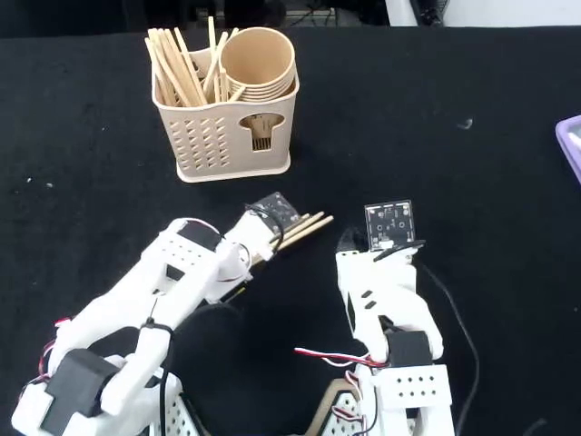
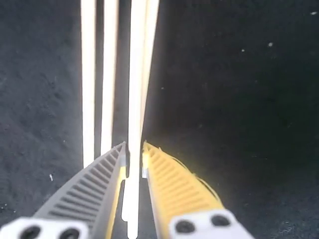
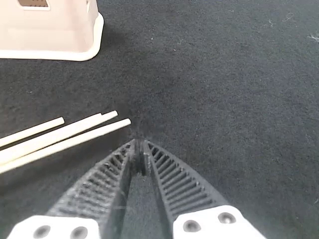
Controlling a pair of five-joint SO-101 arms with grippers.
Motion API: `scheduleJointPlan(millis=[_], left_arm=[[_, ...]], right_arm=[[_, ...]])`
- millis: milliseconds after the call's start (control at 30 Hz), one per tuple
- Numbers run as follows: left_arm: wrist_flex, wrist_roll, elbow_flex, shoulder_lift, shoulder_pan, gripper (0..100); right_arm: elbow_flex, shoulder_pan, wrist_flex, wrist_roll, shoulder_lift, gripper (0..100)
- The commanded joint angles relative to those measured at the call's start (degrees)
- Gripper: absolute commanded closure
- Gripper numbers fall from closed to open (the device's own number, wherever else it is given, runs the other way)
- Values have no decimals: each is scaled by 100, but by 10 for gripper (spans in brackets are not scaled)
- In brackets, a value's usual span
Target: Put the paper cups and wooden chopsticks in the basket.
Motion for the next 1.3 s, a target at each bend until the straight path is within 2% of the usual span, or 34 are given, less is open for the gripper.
scheduleJointPlan(millis=[0,133,300,500,600,700,900,967,1100,1200,1267], left_arm=[[0,44,-400,-176,-198,970],[615,35,-927,-510,-593,970],[1459,18,-1095,-1793,-954,970],[1556,264,-1138,-3771,-1323,970],[1486,703,-1156,-4554,-1191,970],[1055,976,-1103,-5099,-963,970],[-756,1899,-1024,-5292,-963,970],[-1846,2303,-760,-5222,-963,970],[-4695,2998,22,-4747,-963,970],[-6567,3059,409,-4044,-963,970],[-7332,3059,418,-3429,-963,970]], right_arm=[[-31,70,-132,-18,-154,984],[-31,70,-132,-18,-154,985],[-31,79,-132,-18,-154,986],[-48,79,-132,-18,-154,986],[-48,79,-141,-18,-154,986],[-40,79,-149,-18,-154,986],[-40,79,-141,-18,-154,986],[-40,79,-141,-18,-154,986],[-40,70,-149,-18,-154,986],[-40,70,-149,-18,-154,986],[-40,70,-149,-18,-154,986]])
